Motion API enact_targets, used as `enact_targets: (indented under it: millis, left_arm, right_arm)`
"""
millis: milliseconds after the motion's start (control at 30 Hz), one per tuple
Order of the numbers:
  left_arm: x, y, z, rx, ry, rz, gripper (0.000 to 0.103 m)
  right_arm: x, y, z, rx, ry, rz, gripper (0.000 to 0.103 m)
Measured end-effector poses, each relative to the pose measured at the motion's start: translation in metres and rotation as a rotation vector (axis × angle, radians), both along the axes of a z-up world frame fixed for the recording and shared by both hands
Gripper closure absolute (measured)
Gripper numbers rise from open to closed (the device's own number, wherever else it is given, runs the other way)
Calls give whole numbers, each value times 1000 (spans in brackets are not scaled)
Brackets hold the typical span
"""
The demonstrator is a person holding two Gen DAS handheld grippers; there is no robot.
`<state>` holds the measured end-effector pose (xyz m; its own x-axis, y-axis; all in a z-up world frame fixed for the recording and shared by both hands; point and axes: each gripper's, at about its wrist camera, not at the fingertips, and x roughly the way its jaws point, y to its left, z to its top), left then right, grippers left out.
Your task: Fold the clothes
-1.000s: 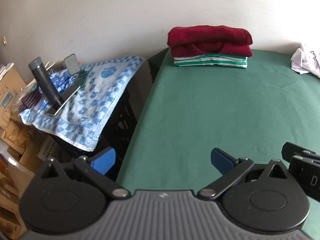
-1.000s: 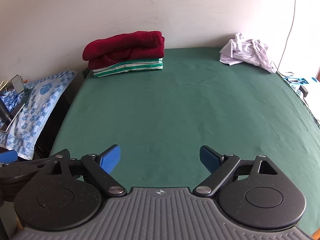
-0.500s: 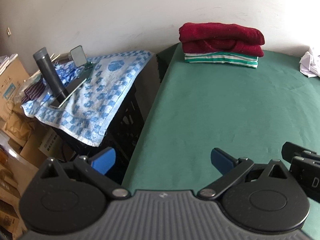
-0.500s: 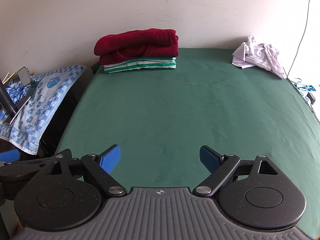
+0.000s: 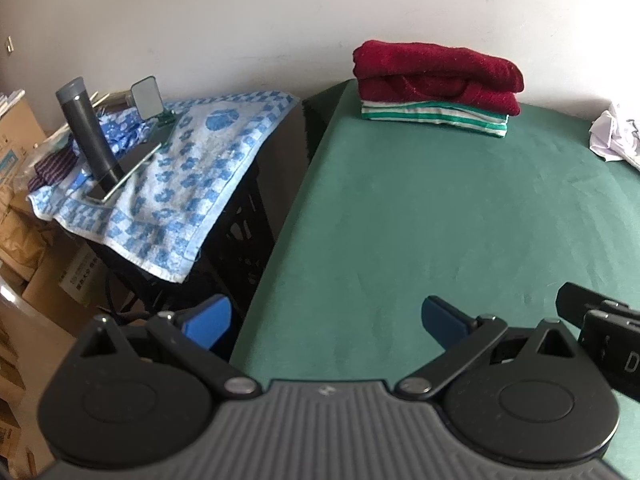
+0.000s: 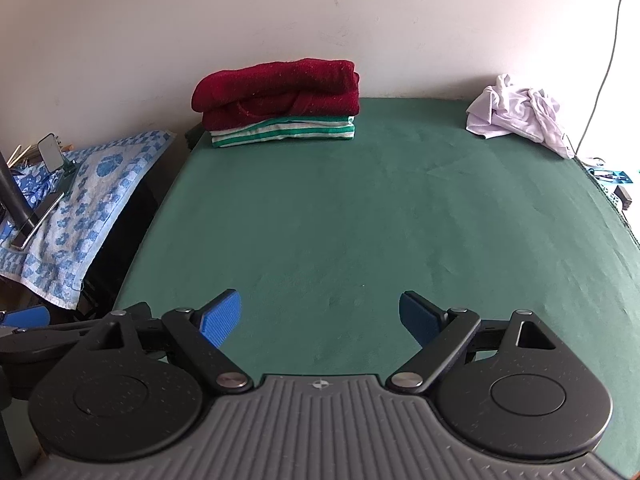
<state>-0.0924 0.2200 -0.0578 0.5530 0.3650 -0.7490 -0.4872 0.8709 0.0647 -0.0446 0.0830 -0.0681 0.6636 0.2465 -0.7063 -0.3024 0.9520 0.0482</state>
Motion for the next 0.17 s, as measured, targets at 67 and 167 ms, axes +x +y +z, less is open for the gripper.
enact_targets:
  millis: [67,167]
  left_arm:
    - [0,-2,1,8,-7,-2,2]
    - [1,-4,2,23,-9,-7,2]
  right_arm:
    - [0,-1,0,0,-2,-4,14]
    - [0,-2,0,2,-3,-7,14]
